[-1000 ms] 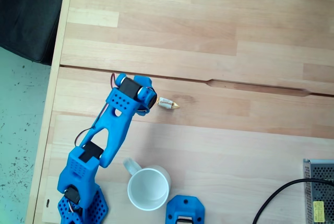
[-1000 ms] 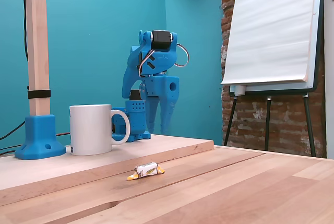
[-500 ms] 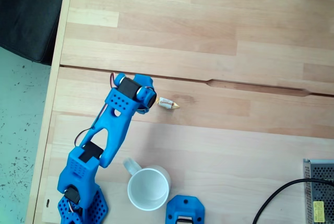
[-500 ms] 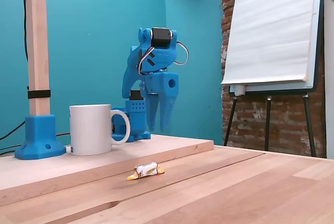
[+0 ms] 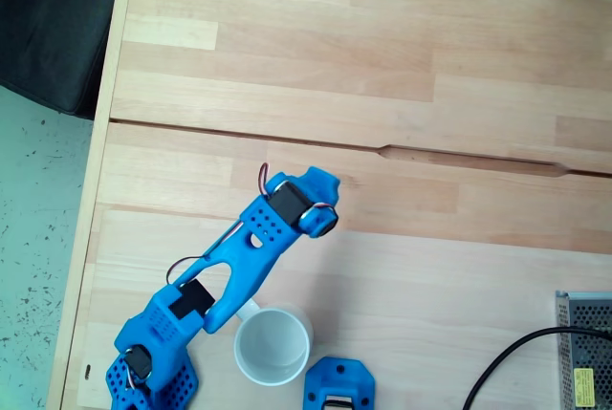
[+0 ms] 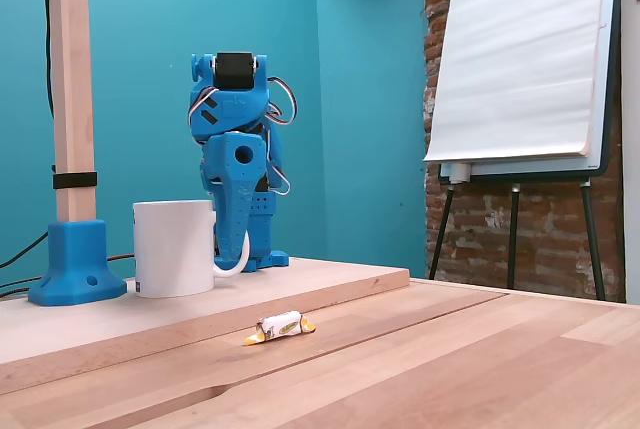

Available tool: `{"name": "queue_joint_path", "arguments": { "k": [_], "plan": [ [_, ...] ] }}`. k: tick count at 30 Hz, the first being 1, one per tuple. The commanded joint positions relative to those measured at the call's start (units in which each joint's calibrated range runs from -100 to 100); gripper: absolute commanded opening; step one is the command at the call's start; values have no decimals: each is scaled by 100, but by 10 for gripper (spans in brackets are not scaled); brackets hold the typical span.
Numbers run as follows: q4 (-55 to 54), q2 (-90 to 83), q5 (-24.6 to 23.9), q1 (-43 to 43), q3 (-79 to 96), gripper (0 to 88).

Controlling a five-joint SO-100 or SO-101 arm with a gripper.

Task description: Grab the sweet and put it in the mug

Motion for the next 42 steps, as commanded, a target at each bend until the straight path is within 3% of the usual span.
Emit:
{"name": "queue_joint_path", "arguments": {
  "k": [1, 21, 42],
  "plan": [
    [-209, -325, -151, 29, -302, 185],
    [-314, 53, -186, -1133, 19, 189],
    [-169, 639, -166, -1002, 242, 189]
  ]
}}
